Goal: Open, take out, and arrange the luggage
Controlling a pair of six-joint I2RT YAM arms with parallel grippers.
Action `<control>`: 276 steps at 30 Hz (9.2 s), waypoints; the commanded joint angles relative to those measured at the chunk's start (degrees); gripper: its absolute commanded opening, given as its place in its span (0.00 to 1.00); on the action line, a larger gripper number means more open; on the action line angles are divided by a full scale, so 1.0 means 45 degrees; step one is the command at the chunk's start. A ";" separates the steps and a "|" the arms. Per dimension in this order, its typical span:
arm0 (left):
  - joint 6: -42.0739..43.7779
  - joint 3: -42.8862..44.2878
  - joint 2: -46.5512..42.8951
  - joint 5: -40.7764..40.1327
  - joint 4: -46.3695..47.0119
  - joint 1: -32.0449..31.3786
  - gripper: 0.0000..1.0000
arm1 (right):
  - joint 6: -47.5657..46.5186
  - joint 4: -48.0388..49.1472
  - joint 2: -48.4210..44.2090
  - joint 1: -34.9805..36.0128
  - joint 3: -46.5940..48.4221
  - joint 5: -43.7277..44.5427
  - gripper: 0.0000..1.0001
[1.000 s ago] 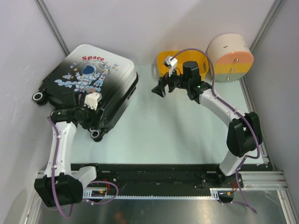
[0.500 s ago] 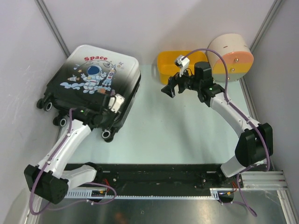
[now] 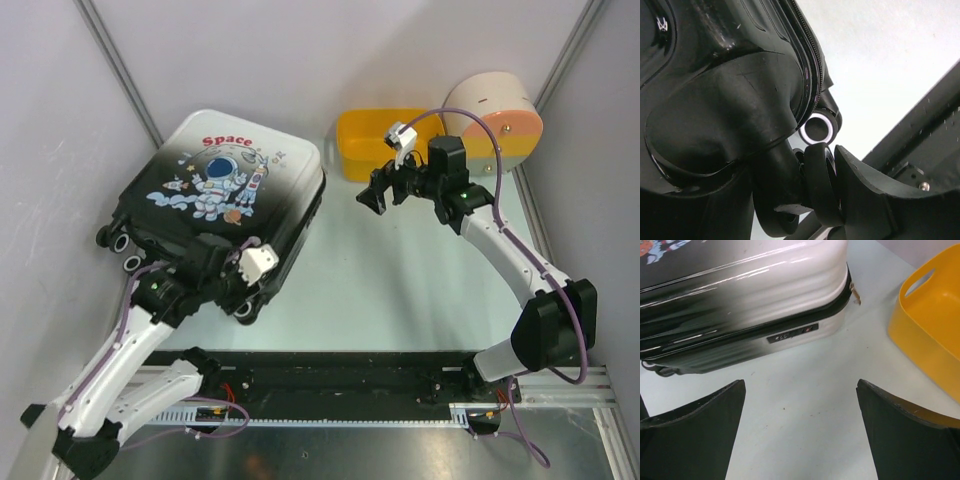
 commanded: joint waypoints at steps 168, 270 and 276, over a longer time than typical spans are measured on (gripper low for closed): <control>1.7973 0.4080 0.3177 0.9004 -0.4157 1.6986 0.00 | -0.4584 0.0084 0.1715 0.1651 -0.1576 -0.2874 0.89; 0.6648 0.9247 0.4855 1.5389 -0.3943 1.5878 1.00 | -0.0575 1.0952 0.7201 0.3000 -0.0486 -0.2325 0.00; -0.1224 0.9179 0.5757 1.0163 0.1871 1.1724 1.00 | -0.0380 1.0932 0.6734 0.3937 -0.1363 -0.2755 0.00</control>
